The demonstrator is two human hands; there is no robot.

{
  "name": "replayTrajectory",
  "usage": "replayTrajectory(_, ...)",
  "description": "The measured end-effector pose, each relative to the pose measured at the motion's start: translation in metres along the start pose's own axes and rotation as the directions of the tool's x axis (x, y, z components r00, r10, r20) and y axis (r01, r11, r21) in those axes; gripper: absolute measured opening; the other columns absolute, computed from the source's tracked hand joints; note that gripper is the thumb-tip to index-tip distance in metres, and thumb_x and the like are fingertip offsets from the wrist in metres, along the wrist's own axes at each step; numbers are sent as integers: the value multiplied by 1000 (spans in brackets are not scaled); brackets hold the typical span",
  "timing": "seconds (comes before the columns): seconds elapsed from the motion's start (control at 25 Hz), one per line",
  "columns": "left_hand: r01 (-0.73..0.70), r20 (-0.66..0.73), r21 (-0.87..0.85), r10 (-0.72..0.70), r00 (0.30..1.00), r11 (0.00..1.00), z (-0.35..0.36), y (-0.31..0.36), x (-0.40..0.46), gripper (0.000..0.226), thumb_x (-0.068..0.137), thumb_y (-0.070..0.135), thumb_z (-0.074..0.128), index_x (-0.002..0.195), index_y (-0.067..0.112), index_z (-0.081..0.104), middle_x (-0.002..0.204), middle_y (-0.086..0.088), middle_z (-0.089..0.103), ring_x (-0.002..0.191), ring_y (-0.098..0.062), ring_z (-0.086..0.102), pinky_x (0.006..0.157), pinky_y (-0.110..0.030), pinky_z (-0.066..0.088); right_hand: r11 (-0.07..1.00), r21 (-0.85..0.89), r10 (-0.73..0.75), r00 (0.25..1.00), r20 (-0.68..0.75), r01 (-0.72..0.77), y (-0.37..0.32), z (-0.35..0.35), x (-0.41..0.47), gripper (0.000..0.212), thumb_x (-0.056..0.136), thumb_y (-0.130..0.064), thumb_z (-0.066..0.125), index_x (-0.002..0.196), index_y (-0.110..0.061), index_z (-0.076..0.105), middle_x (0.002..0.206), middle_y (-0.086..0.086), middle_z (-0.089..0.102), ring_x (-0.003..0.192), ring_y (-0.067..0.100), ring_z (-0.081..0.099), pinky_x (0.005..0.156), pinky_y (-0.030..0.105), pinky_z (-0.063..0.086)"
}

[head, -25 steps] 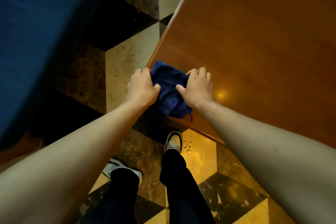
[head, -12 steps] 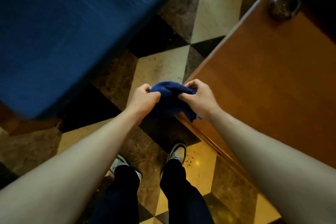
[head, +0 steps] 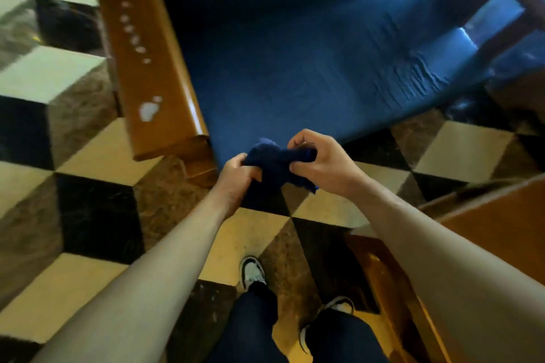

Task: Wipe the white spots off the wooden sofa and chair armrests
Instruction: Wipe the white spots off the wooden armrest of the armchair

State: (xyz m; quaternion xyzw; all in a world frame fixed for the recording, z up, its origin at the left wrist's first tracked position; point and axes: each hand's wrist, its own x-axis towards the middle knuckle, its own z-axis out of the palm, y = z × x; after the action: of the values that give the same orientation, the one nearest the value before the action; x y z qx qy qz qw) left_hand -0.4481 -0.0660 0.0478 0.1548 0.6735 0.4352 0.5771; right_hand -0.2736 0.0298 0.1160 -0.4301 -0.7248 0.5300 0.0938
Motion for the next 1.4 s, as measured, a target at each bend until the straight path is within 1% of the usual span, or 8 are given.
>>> replayTrajectory(0.24,-132,28,-160,138,990,978,-135,34,-34,60,70,-1,57,125,22,61,106,2,76,99,-15,73,75,-28,60,994,32,-111,926,361,106,-121,62,58,30,81,10,67,93,-17,67,81,-9,71,76,5,68,65,21,56)
replayTrajectory(0.36,-106,45,-251,121,992,962,-171,35,-33,73,69,-9,55,136,20,60,115,-4,76,104,-22,73,79,-32,61,989,145,-78,921,382,23,-133,91,89,30,84,15,61,91,-14,64,72,-5,68,63,8,65,54,19,50)
replayTrajectory(0.48,-108,42,-361,132,990,926,-201,33,-20,51,77,-4,62,126,8,68,122,-21,72,112,-37,69,86,-42,59,971,211,36,937,346,-116,-123,123,125,22,88,6,63,96,-14,63,82,8,68,67,19,66,52,26,53)
replayTrajectory(0.64,-49,-201,-307,-14,979,950,-219,23,10,35,85,8,74,109,32,65,105,2,79,95,-16,75,71,-27,60,982,36,168,945,279,-185,-91,158,177,23,89,-6,69,95,-28,66,96,0,73,88,18,72,67,25,57)
replayTrajectory(0.88,136,-465,26,-108,879,990,-205,38,84,27,92,29,70,114,21,56,104,10,66,102,-18,64,92,-42,56,977,-71,201,980,-11,-201,-52,181,260,41,90,-17,67,127,-29,54,116,-9,61,101,12,62,73,17,44)
replayTrajectory(1.0,102,-534,311,86,841,945,-213,58,115,17,92,37,67,101,23,60,91,7,70,81,-15,67,69,-34,56,969,-180,116,958,-263,-167,-45,203,271,59,93,-28,68,144,-25,39,148,4,37,123,23,51,96,36,50)
replayTrajectory(1.2,156,-654,404,165,738,901,-268,57,139,18,94,39,60,102,23,57,93,3,67,75,-14,63,56,-29,49,814,-485,322,943,-80,-319,-49,268,263,91,94,-75,39,163,-33,-1,173,13,-3,154,42,19,123,56,26)
replayTrajectory(1.4,360,-504,189,-224,834,914,-325,50,194,58,96,57,49,140,20,51,136,-4,62,111,-27,63,92,-46,56,840,-302,387,888,-247,-450,-49,258,333,93,77,-90,43,154,-47,15,157,5,44,127,35,58,97,50,51)
